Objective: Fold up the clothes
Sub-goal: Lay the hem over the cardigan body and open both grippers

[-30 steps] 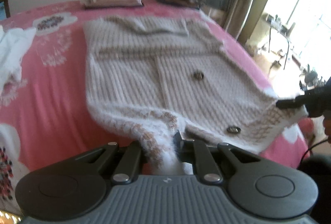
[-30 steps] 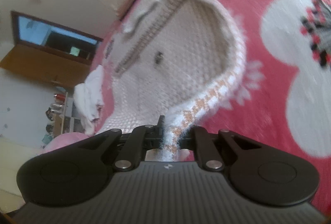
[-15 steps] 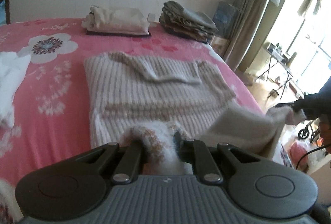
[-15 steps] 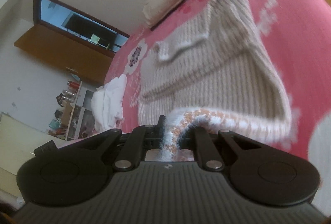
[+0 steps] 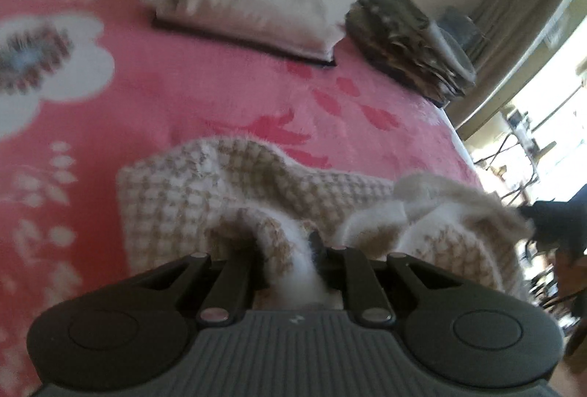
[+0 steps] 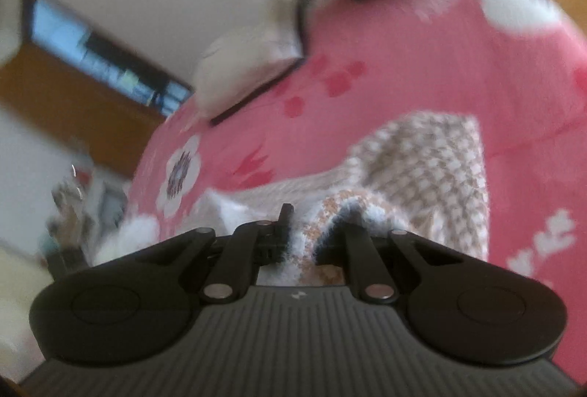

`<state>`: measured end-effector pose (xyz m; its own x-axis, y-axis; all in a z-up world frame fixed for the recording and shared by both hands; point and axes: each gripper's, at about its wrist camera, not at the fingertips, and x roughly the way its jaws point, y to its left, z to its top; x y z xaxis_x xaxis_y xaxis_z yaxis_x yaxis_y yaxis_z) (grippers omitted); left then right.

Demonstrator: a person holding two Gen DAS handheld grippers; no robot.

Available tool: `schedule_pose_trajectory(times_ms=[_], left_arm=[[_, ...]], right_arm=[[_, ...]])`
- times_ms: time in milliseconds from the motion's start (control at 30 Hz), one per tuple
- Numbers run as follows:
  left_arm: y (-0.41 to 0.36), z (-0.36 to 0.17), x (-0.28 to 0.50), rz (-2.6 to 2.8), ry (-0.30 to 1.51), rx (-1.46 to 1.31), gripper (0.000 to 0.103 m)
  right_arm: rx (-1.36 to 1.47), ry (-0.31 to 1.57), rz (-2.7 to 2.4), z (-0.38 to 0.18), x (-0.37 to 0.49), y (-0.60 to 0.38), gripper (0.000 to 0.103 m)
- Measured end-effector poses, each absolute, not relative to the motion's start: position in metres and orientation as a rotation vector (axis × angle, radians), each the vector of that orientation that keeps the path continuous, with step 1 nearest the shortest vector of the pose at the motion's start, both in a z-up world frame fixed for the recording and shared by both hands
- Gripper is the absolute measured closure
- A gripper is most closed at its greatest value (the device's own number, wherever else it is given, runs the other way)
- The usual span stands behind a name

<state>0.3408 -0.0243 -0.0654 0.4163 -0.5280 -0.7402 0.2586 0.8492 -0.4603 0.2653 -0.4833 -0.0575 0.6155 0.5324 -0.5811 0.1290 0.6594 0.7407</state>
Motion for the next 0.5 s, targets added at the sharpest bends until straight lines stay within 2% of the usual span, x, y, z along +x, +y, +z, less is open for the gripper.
schedule_pose_trajectory(times_ms=[100, 167, 233, 267, 333, 400, 500], left_arm=[[-0.012, -0.079, 0.358, -0.529, 1.053, -0.462, 0.087], [-0.001, -0.085, 0.365, -0.548, 1.065, -0.583, 0.080], [0.016, -0.091, 0.370, -0.540, 1.046, -0.754, 0.059], [0.026, -0.091, 0.372, -0.514, 1.005, -0.806, 0.055], [0.044, -0.090, 0.375, -0.459, 0.943, -0.886, 0.053], [0.059, -0.088, 0.372, -0.410, 0.911, -0.924, 0.053], [0.079, -0.083, 0.360, -0.352, 0.881, -0.952, 0.053]], right_arm=[[1.023, 0.915, 0.232, -0.098, 0.277, -0.501, 0.095], [1.120, 0.890, 0.247, -0.109, 0.275, -0.510, 0.093], [1.210, 0.865, 0.266, -0.118, 0.271, -0.520, 0.091], [1.252, 0.855, 0.271, -0.122, 0.269, -0.525, 0.088], [1.324, 0.818, 0.258, -0.125, 0.267, -0.535, 0.079], [1.363, 0.743, 0.233, -0.121, 0.260, -0.546, 0.058], [1.399, 0.620, 0.196, -0.110, 0.249, -0.561, 0.049]])
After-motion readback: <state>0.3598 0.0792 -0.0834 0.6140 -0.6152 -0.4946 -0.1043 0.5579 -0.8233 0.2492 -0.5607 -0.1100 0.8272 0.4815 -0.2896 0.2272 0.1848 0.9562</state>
